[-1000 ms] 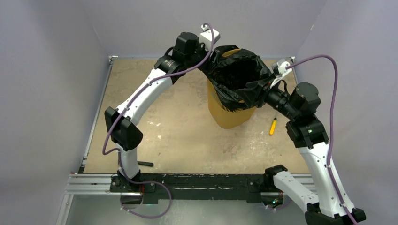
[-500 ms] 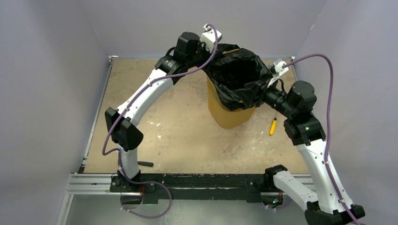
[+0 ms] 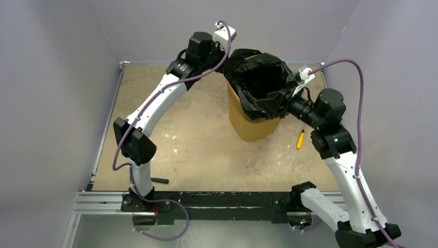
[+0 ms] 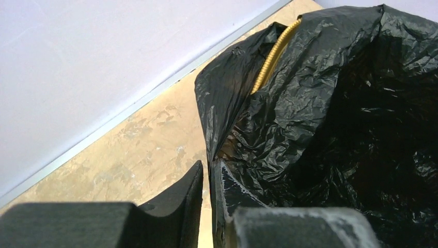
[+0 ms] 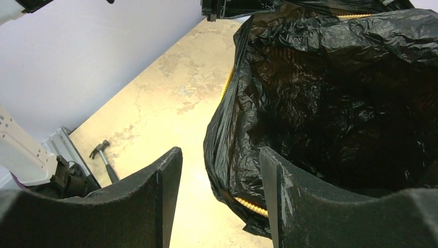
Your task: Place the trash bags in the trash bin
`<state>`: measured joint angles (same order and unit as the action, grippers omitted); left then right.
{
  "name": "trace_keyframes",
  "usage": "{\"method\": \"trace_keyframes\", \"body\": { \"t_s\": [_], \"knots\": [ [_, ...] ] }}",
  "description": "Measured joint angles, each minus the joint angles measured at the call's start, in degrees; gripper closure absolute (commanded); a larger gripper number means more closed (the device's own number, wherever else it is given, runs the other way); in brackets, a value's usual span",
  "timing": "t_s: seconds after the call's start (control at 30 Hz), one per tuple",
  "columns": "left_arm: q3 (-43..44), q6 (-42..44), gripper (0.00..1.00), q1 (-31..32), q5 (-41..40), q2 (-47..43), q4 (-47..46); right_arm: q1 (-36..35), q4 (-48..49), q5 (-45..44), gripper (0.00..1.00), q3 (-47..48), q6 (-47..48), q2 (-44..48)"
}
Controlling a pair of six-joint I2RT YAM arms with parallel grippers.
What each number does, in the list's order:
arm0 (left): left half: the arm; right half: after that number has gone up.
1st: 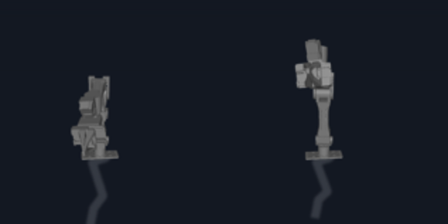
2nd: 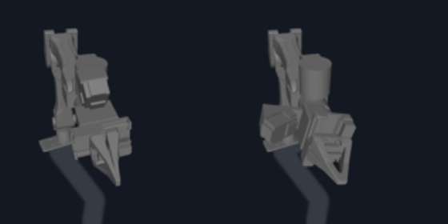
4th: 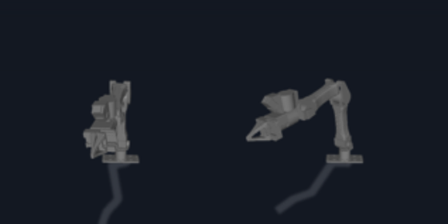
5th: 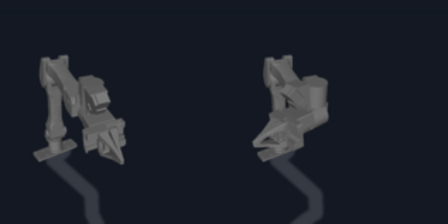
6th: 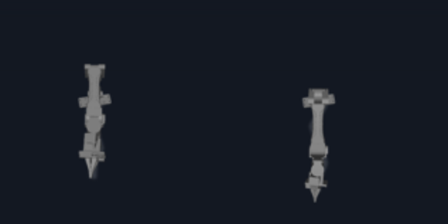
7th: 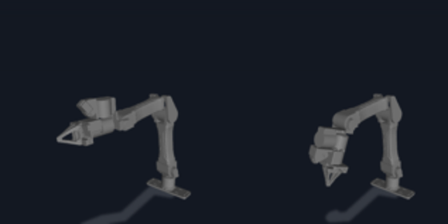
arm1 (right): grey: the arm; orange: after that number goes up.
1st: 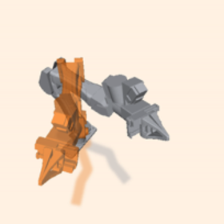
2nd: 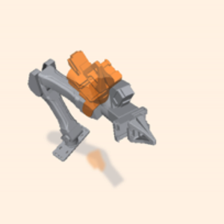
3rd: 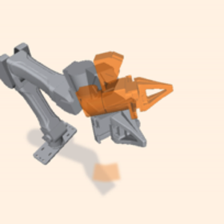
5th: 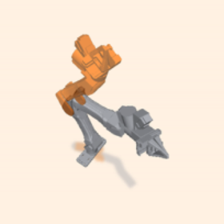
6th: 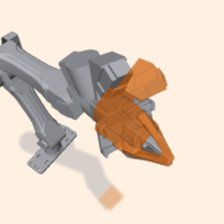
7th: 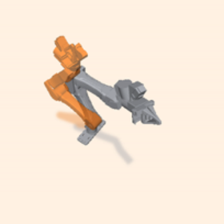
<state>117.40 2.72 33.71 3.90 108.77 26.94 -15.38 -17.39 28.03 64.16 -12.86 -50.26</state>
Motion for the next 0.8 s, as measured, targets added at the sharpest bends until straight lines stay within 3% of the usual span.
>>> {"method": "trace_keyframes", "body": {
  "t_s": [0.2, 0.4, 0.8],
  "knots": [
    [-3.45, -5.64, 0.96, -3.19, 4.72, -0.02, -3.72, 0.00, 0.26, 0.00, 0.40, 0.00, 0.00, 0.00],
    [-13.11, -12.31, 1.00, -6.51, 9.51, -1.03, -9.35, 0.00, 0.26, 0.00, 0.40, 0.00, 0.00, 0.00],
    [-28.09, -23.71, 1.00, -8.44, 15.28, -6.71, -22.01, 0.04, 0.28, -2.19, 0.41, 0.00, -1.66, 0.20]
  ]
}}
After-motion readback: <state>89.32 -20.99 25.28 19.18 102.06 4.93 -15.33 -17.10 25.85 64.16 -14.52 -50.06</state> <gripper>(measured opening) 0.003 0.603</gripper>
